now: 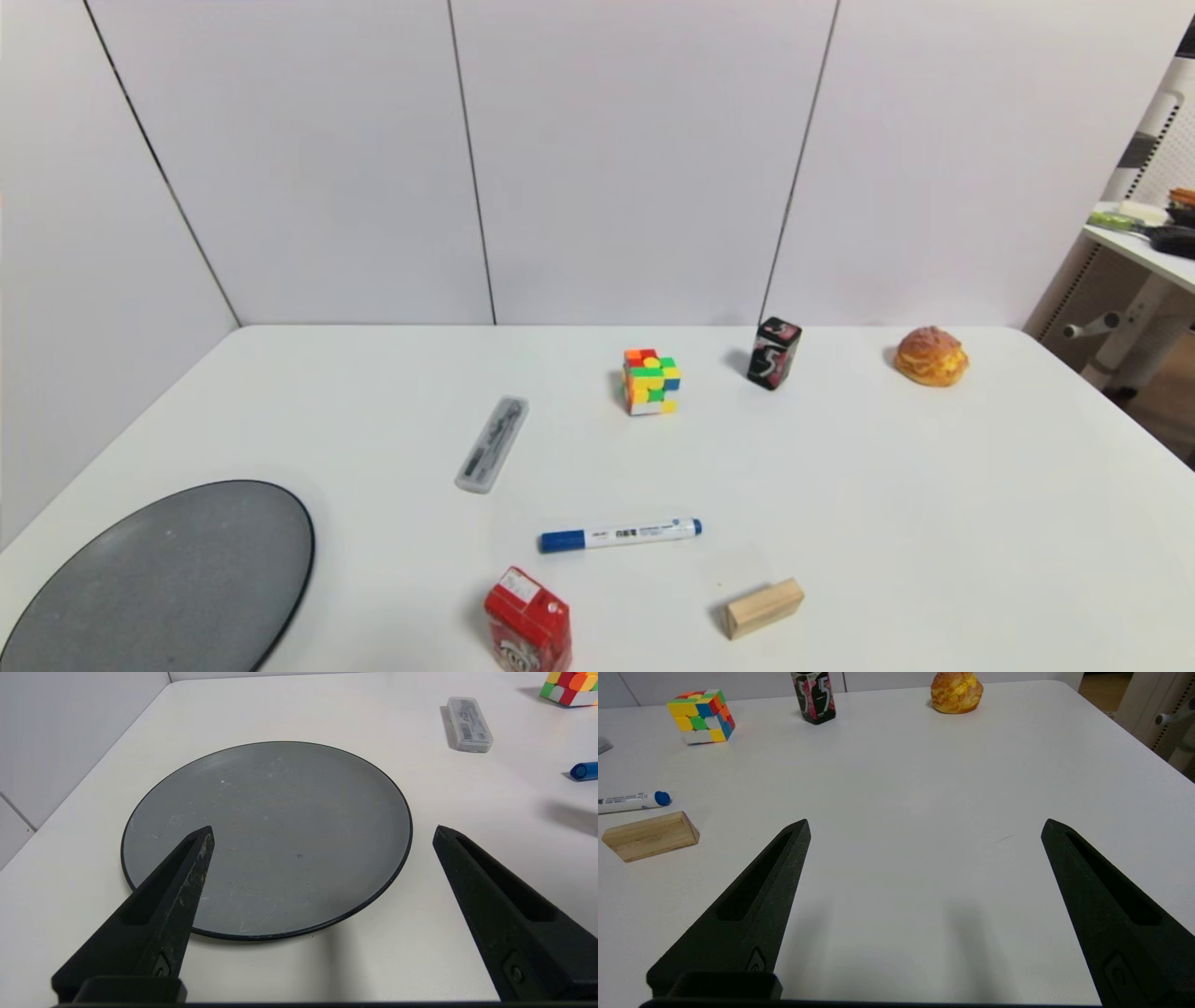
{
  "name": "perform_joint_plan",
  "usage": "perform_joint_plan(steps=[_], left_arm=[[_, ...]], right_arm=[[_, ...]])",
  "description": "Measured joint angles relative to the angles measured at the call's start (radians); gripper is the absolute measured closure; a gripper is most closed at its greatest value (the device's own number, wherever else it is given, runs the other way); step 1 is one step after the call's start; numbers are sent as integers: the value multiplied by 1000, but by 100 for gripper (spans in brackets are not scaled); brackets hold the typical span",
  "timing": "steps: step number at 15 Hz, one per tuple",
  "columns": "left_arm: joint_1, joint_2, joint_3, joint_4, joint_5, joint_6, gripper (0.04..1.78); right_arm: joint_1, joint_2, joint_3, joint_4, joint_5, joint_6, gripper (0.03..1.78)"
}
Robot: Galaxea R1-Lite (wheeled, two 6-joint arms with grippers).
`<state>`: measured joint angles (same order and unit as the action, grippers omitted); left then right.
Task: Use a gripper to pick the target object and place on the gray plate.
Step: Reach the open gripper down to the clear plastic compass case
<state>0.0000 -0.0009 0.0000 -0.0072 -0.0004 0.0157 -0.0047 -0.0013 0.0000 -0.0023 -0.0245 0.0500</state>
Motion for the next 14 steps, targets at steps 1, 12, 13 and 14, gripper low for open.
perform_joint_plan(steps=[1, 12, 13, 14], left_arm=[[0, 0, 0, 0, 0, -1, 13], [0, 0, 0, 0, 0, 0, 13], [0, 0, 0, 0, 0, 0, 13], [0, 0, 0, 0, 0, 0, 13]], right_arm=[[0, 0, 0, 0, 0, 0, 10], [0, 0, 0, 0, 0, 0, 10], [0, 0, 0, 0, 0, 0, 10], [0, 0, 0, 0, 0, 0, 10]])
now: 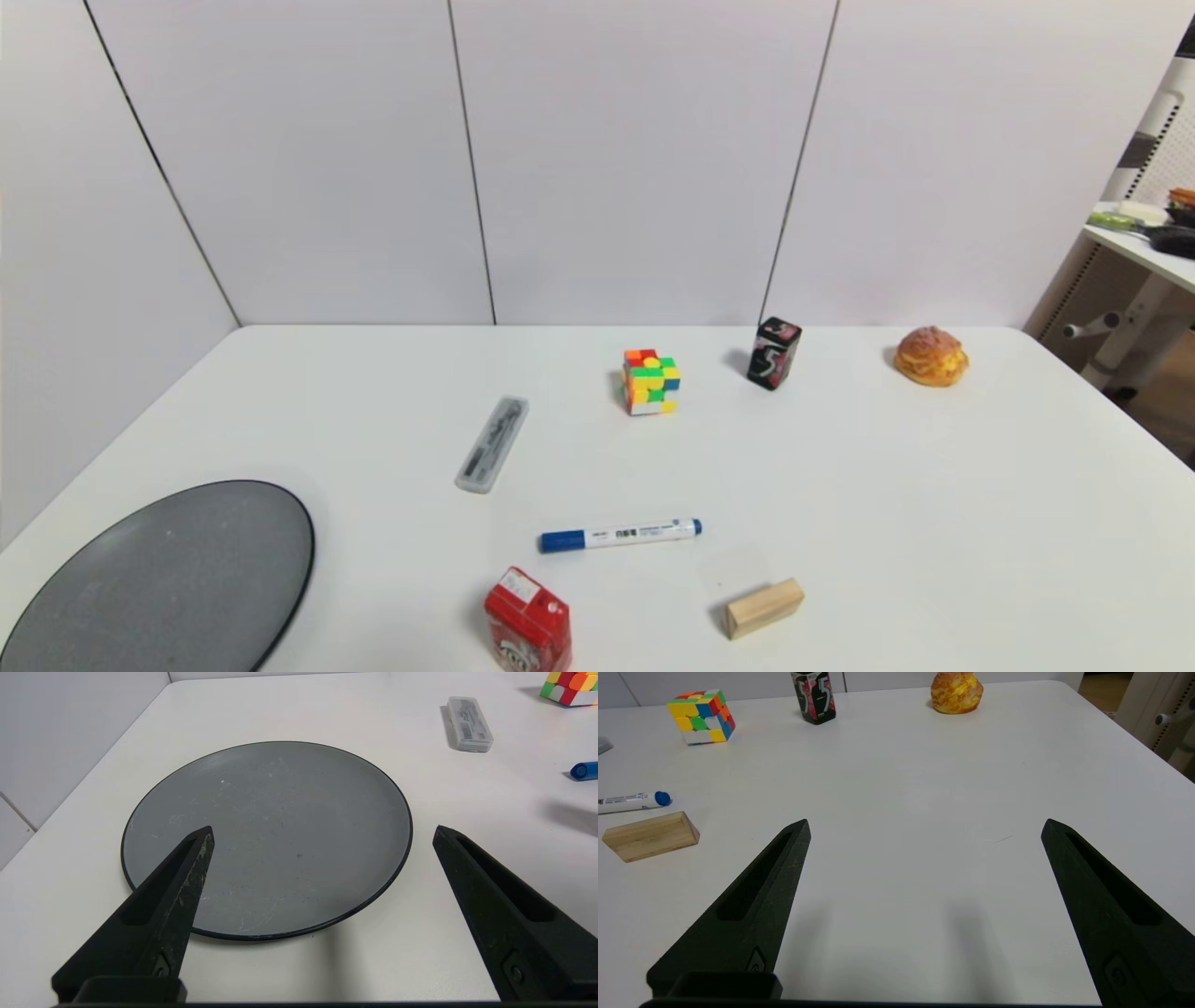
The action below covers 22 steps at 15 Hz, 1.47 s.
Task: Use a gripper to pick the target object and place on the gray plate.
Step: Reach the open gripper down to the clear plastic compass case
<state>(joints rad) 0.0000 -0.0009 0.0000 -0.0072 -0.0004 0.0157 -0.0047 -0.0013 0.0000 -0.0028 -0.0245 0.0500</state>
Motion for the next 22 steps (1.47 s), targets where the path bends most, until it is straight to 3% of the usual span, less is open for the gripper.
perform_joint_plan(steps=[8, 12, 18, 22], left_arm=[[0, 25, 0, -18, 8, -21, 13], [-4, 171, -97, -75, 2, -21, 13], [-11, 517, -584, -23, -26, 8, 13], [-26, 773, -877, 63, -165, 78, 13]], right_arm=[[0, 0, 0, 0, 0, 0, 10], [0, 0, 0, 0, 0, 0, 10], [0, 0, 0, 0, 0, 0, 10], [0, 0, 0, 0, 0, 0, 10]])
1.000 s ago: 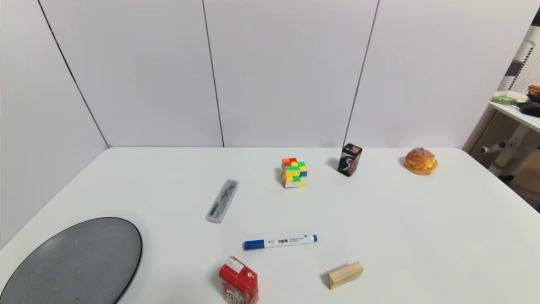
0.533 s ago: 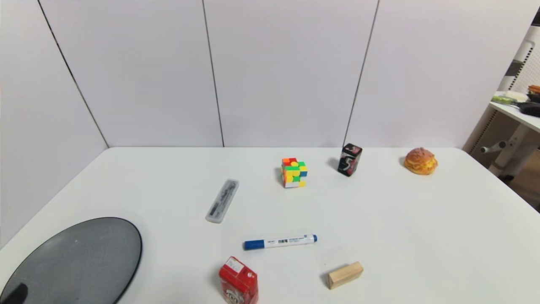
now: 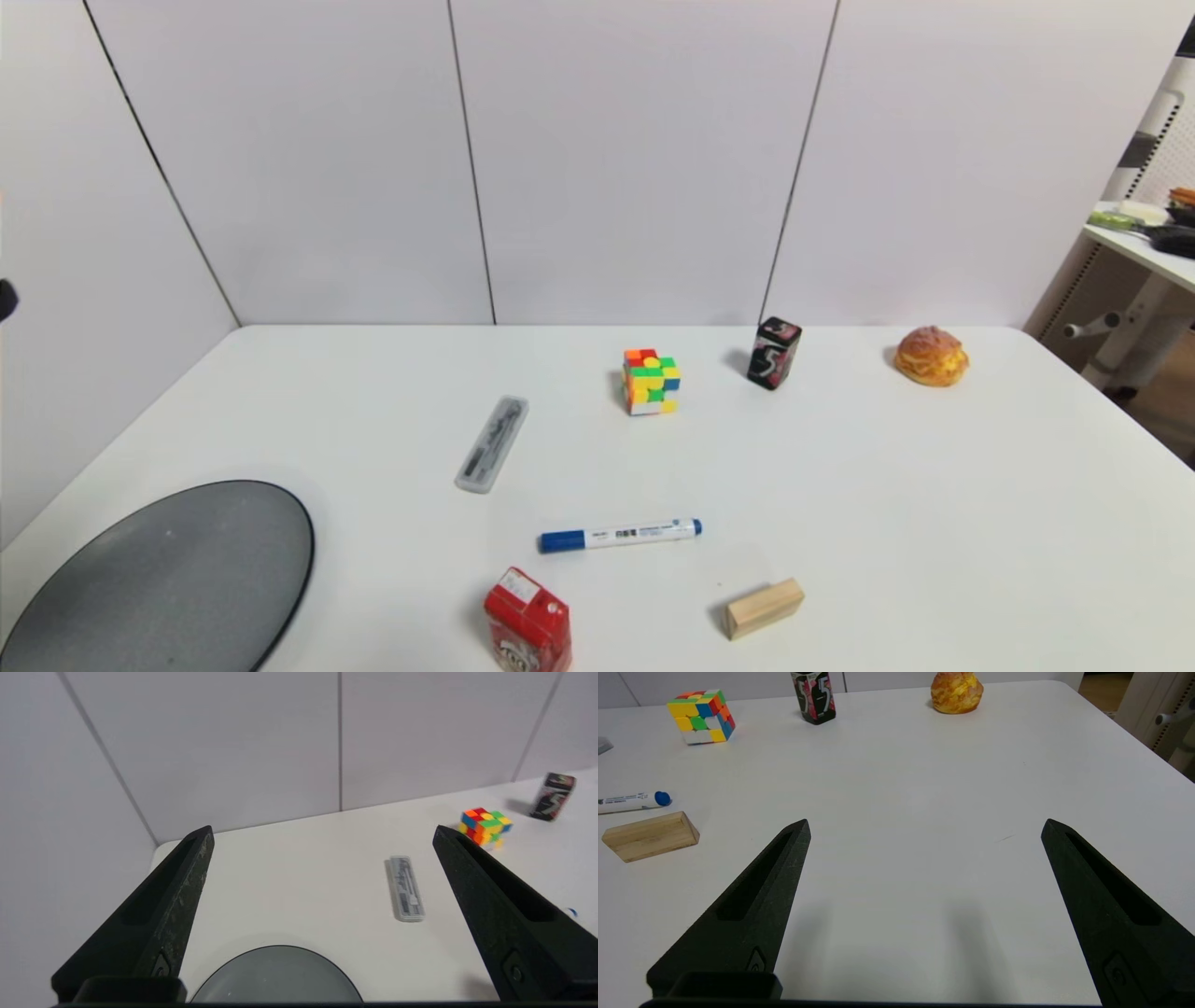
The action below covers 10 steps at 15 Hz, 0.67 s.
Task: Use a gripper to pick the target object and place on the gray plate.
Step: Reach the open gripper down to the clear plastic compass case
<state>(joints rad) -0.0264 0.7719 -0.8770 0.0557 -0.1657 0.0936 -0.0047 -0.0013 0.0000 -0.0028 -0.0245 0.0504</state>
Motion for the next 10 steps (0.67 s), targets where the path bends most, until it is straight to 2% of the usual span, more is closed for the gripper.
perform_joint_plan(steps=[2, 5, 8, 10], left_arm=[[-61, 117, -100, 67, -54, 34, 13], [-208, 296, -256, 194, -64, 50, 13], [-296, 466, -364, 315, -29, 51, 13], [-343, 573, -413, 372, 30, 49, 13]], right_arm=[[0, 0, 0, 0, 0, 0, 10], [0, 0, 0, 0, 0, 0, 10], [0, 0, 0, 0, 0, 0, 10], [0, 0, 0, 0, 0, 0, 10]])
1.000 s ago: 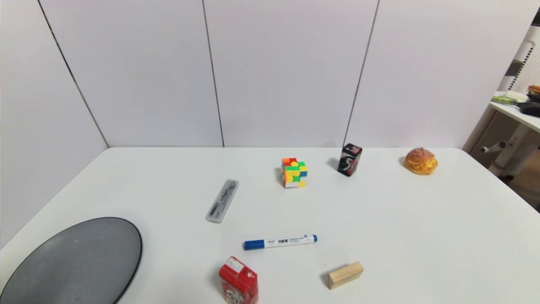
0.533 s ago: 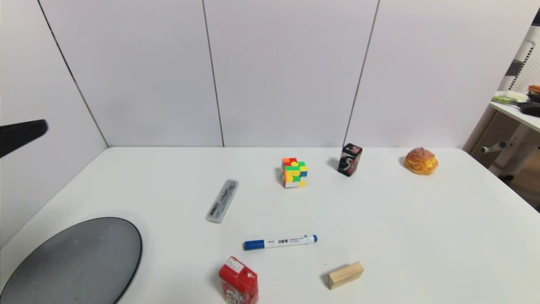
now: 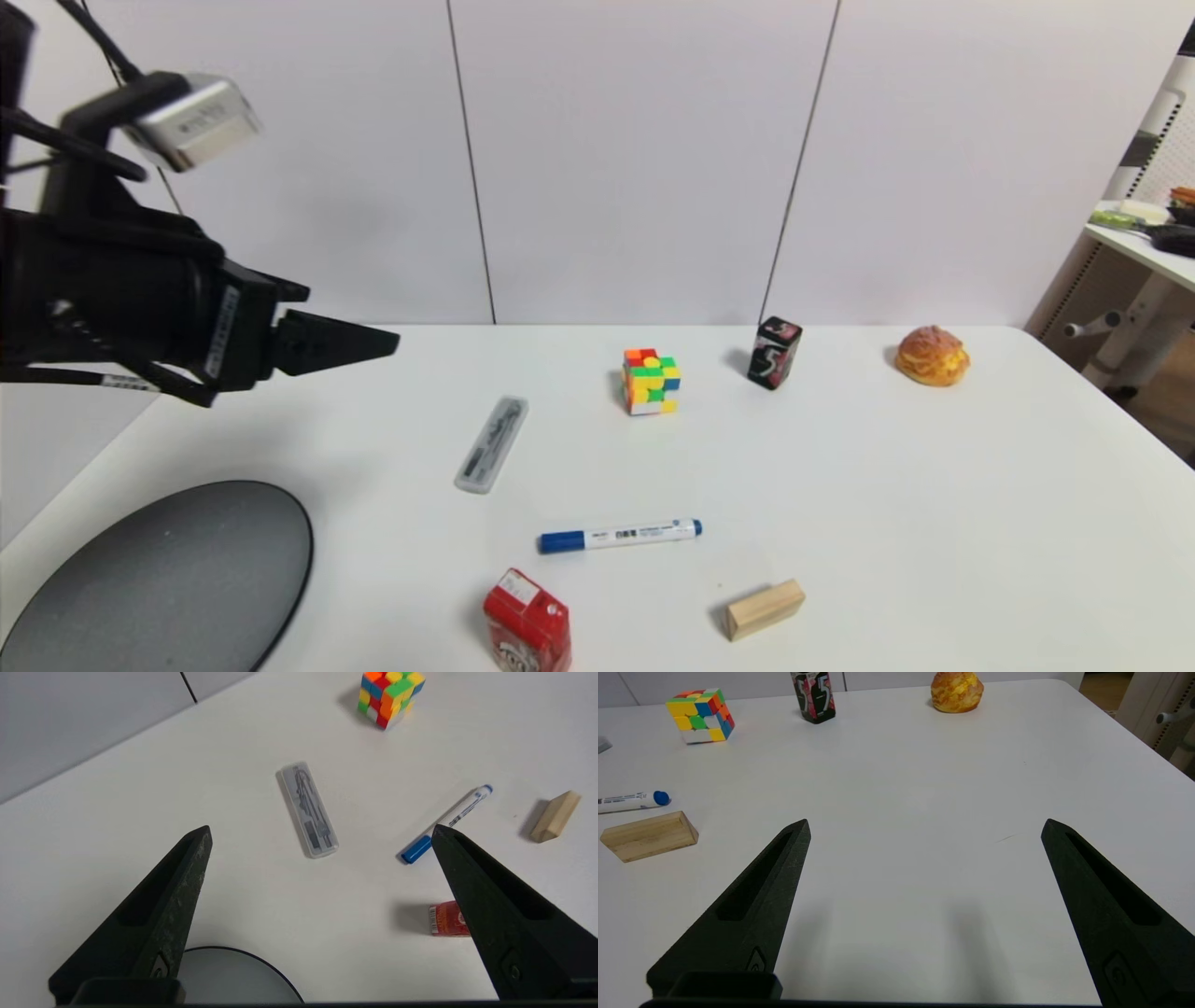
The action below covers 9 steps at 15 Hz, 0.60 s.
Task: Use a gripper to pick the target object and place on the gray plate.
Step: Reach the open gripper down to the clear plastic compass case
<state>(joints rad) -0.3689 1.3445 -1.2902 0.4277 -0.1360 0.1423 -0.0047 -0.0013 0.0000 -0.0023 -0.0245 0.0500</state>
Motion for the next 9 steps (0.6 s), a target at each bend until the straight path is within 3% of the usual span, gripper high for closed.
perform_joint_plan(steps=[6, 9], left_arm=[[-126, 270, -147, 102, 187, -173, 13], [-144, 367, -195, 125, 211, -192, 13]], right_arm=[[0, 0, 0, 0, 0, 0, 10], [0, 0, 0, 0, 0, 0, 10]])
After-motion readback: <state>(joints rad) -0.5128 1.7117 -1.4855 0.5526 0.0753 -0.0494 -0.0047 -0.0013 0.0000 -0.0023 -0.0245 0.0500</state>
